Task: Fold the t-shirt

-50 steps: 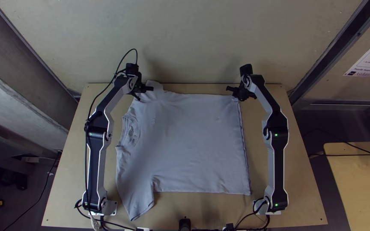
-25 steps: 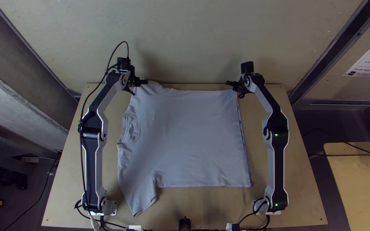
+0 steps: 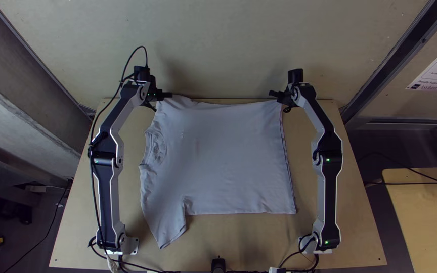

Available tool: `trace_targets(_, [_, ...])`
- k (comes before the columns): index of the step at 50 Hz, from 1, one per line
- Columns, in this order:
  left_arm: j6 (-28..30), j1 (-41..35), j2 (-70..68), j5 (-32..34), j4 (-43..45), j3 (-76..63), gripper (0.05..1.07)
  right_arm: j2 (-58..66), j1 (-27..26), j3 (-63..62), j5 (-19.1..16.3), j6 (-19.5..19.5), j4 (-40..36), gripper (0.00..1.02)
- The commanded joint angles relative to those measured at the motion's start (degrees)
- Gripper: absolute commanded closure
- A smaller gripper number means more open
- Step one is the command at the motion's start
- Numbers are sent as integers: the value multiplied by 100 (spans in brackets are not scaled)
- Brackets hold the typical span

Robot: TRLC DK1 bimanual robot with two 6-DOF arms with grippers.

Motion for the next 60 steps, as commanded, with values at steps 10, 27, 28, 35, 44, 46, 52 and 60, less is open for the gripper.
trace_targets(10, [-85,64,-979,78,-227,-732,105,-590,-46,-91,29,-223,-291,100])
trace_targets(27, [-41,187,-1691,113,81,-1989,105,-871,7,-522,29,-328,-985,100])
trace_targets(28, [-41,179,-1753,113,143,-2104,105,-915,7,-575,38,-337,-985,100])
trace_targets(35, [-50,170,-2131,122,345,-2754,105,-1214,7,-997,29,-381,-985,100])
trace_targets(44, [-67,170,-2579,122,529,-3475,105,-1662,25,-1770,29,-451,-976,100])
trace_targets(46, [-67,179,-2693,122,547,-3633,105,-1777,34,-1999,38,-451,-915,100])
trace_targets(52, [-67,214,-3071,139,679,-4231,105,-2111,51,-2649,38,-451,-686,100])
trace_targets(60, [-76,205,-3607,192,1021,-5250,105,-2559,104,-3510,38,-451,-343,100])
